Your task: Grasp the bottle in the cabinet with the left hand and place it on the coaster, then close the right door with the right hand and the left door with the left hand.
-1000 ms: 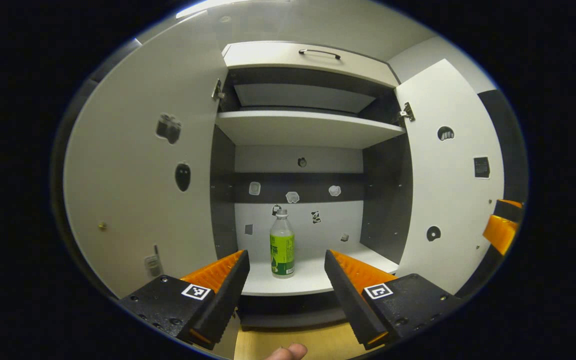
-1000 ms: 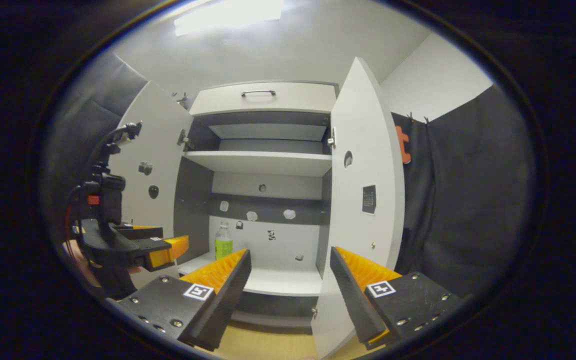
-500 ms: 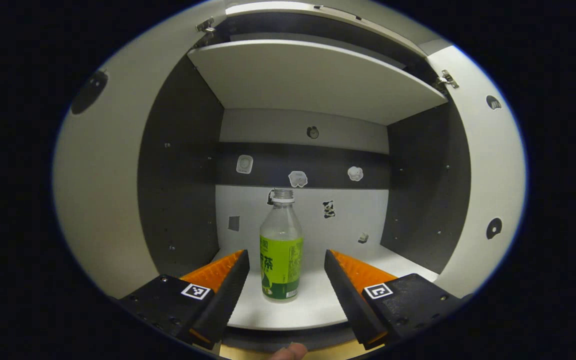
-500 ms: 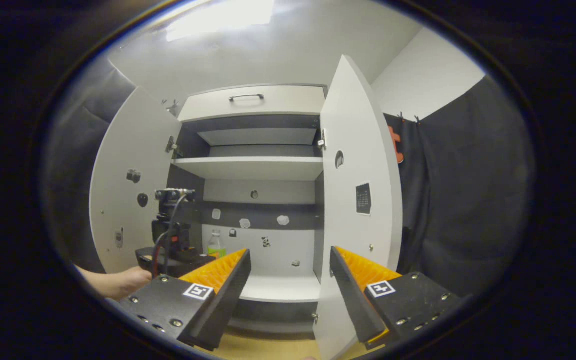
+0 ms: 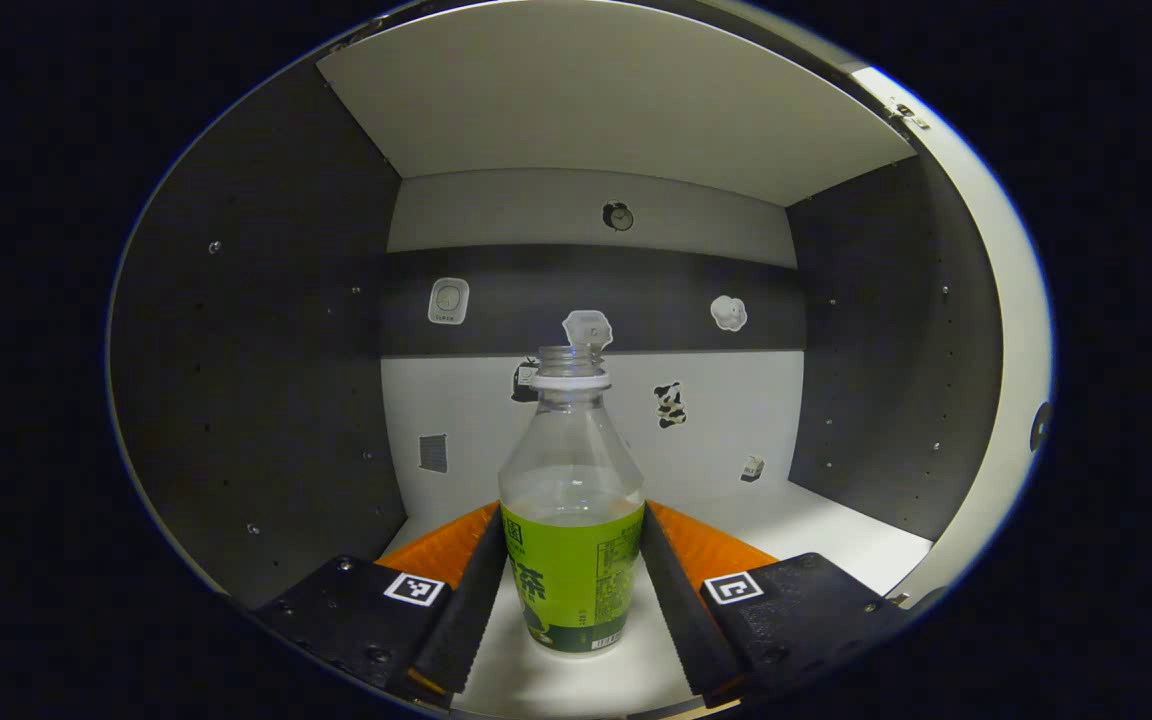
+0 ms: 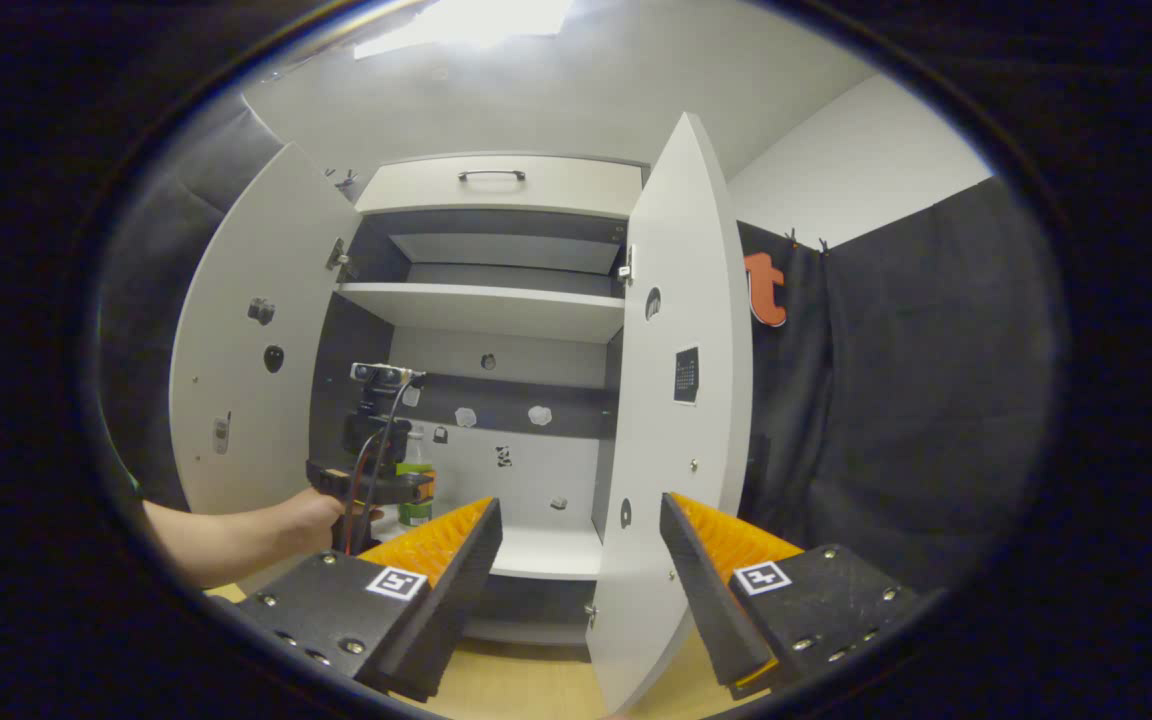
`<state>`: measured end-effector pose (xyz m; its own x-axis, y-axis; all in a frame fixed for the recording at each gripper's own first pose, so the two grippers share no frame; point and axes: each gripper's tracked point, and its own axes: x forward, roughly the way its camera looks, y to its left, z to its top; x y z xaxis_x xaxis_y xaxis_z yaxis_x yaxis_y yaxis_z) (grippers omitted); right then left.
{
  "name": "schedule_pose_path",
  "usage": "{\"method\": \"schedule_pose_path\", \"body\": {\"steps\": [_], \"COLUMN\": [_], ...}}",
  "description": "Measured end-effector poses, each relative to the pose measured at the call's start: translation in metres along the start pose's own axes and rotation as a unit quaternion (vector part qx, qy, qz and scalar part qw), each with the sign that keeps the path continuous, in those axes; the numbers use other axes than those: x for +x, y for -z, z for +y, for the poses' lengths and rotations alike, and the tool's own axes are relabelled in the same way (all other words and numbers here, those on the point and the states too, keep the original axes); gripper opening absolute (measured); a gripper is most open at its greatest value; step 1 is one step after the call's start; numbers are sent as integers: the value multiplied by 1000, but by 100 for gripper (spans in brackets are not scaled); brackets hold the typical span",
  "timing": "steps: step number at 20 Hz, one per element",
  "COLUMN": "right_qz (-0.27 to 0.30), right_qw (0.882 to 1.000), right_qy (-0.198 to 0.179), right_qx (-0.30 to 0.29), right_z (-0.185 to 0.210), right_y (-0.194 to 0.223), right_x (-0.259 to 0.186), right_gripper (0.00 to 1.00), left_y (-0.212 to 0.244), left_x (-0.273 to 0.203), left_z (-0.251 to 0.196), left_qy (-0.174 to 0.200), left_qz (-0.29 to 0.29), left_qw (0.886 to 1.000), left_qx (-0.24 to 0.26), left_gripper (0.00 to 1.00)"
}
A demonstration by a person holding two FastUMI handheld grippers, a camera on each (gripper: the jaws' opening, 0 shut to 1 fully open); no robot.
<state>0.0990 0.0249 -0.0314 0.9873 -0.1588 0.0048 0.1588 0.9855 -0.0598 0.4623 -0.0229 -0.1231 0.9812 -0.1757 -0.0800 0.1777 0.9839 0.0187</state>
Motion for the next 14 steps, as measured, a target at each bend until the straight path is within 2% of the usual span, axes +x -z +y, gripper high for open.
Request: {"method": "schedule_pose_path", "body": {"steps": [4,8,12,14], "right_qz": [-2,1,8,12], "right_qw": [1000,1000,999,999], "right_qy": [-8,-15,-29,-38], "right_qx": [4,14,20,25], "right_z": [-2,-4,-2,-2], "right_y": [-3,-4,-1,1], "right_x": [-16,-31,-48,-54], "right_gripper": [96,94,96,94], "left_y": [-9,-30,-40,-44], "left_x": [-33,-91,-152,-183], "left_z": [-19,-34,-41,-42], "left_qy": [26,41,45,44], "left_qz": [4,-14,-16,-19], "left_qw": [999,999,998,998], "left_qx": [-26,-23,-34,-42], "left_gripper": [80,79,79,79]}}
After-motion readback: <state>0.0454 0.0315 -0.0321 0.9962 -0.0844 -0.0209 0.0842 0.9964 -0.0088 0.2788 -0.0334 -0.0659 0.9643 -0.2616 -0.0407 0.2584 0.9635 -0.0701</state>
